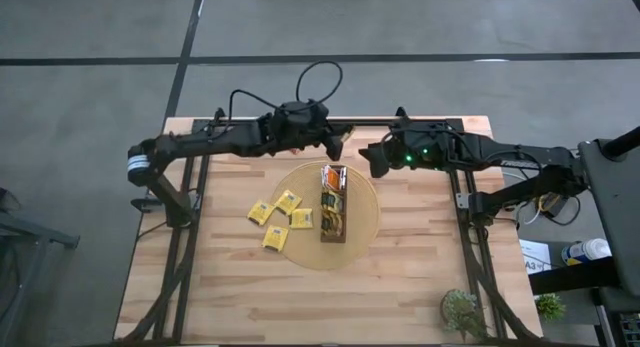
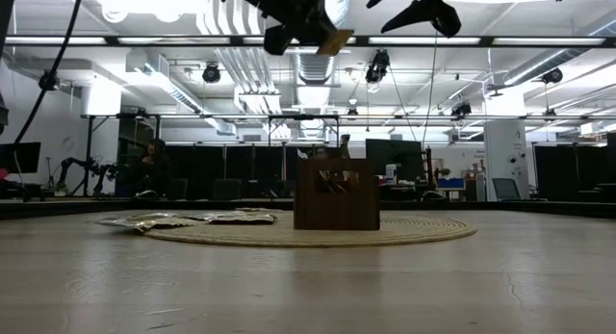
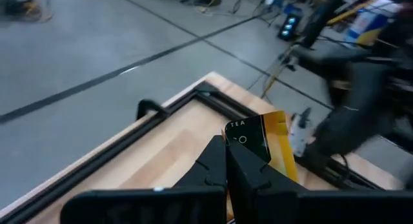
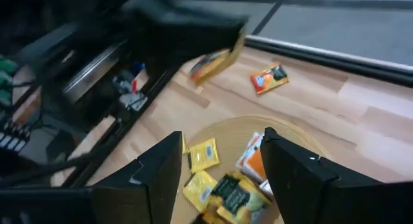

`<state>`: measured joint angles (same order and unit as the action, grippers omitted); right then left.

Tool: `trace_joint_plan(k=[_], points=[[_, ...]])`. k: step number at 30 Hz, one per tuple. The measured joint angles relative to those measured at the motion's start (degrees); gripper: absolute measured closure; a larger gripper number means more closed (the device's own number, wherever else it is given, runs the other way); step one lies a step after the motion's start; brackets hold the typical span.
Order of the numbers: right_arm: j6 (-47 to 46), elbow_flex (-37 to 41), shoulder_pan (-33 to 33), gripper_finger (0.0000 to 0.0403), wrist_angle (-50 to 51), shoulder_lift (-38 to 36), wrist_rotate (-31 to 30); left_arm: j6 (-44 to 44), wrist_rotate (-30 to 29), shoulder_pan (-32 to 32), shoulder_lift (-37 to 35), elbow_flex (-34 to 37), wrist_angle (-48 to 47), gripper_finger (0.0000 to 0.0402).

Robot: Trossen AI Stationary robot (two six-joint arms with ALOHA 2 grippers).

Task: Pick & Place Tea
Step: Put the bottom orange tea bag into the bottom section of the wooden organizer

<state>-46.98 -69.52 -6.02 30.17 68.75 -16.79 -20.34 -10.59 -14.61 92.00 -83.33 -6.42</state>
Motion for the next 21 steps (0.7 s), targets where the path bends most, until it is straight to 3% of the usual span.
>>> trace_joint_plan(k=[21], points=[[-3.9,0.0,0.0,0.0197,-4.4,0.7,-2.9,2.3,0.1,3.8,0.1,0.0,3.5,0.0401]])
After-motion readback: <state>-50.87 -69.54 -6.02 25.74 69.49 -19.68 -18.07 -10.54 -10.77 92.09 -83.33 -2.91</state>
